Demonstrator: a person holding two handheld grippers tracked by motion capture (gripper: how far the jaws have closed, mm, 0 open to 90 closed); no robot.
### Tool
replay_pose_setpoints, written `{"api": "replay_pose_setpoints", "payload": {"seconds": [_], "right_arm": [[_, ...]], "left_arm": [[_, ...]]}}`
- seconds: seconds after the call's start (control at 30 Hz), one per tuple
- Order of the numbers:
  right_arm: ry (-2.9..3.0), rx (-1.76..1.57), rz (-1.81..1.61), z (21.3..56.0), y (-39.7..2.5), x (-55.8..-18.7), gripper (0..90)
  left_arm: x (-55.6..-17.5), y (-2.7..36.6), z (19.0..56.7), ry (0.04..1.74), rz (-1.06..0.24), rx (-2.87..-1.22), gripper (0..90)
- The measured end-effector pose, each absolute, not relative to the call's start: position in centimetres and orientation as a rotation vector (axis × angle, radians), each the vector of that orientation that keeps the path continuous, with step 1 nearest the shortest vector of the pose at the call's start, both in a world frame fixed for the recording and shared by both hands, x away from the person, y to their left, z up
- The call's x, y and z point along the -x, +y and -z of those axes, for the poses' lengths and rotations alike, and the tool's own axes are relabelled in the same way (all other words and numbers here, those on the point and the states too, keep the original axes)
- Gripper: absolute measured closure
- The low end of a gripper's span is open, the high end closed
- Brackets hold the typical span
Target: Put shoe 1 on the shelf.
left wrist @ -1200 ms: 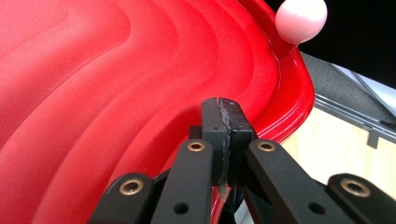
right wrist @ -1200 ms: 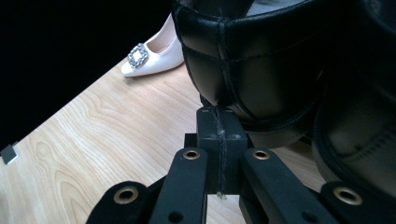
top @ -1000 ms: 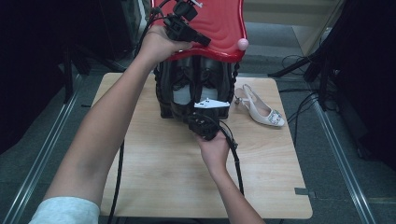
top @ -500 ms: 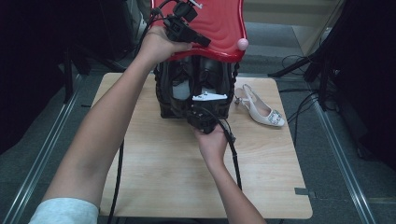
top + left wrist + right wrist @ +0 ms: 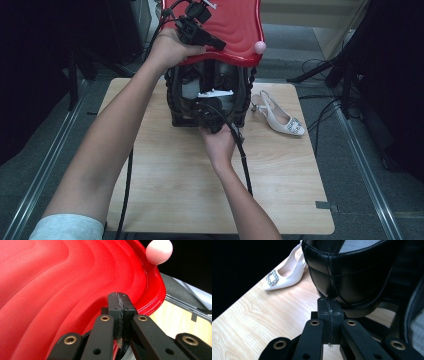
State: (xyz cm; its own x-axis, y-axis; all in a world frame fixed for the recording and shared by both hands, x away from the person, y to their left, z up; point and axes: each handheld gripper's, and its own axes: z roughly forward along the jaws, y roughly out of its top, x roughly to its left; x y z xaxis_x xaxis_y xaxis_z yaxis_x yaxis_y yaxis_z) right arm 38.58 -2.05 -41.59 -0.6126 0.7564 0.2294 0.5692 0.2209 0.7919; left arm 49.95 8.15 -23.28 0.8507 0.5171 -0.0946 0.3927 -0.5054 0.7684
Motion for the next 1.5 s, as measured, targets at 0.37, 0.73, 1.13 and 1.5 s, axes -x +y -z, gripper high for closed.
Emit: {"api": "replay_pose_setpoints", "payload": {"seconds": [0.37,0.73,1.13,1.5], "right_arm": [[2.245,-1.309,-1.335,41.2,-0.2,-40.1,90.0],[2.163,-1.425,-1.352,41.7,0.5,-40.6,90.0],[2.194,-1.376,-1.388,42.2,-0.3,-39.8,90.0],[2.274,-1.242,-1.439,43.3,-3.0,-36.3,89.7]], "left_arm": [[-50.0,8.2,23.3,0.657,-0.181,-2.164,89.9],[-50.0,8.2,23.3,0.659,-0.184,-2.164,89.9],[-50.0,8.2,23.3,0.656,-0.179,-2.161,89.9],[-50.1,8.2,23.3,0.658,-0.168,-2.161,89.8]]}}
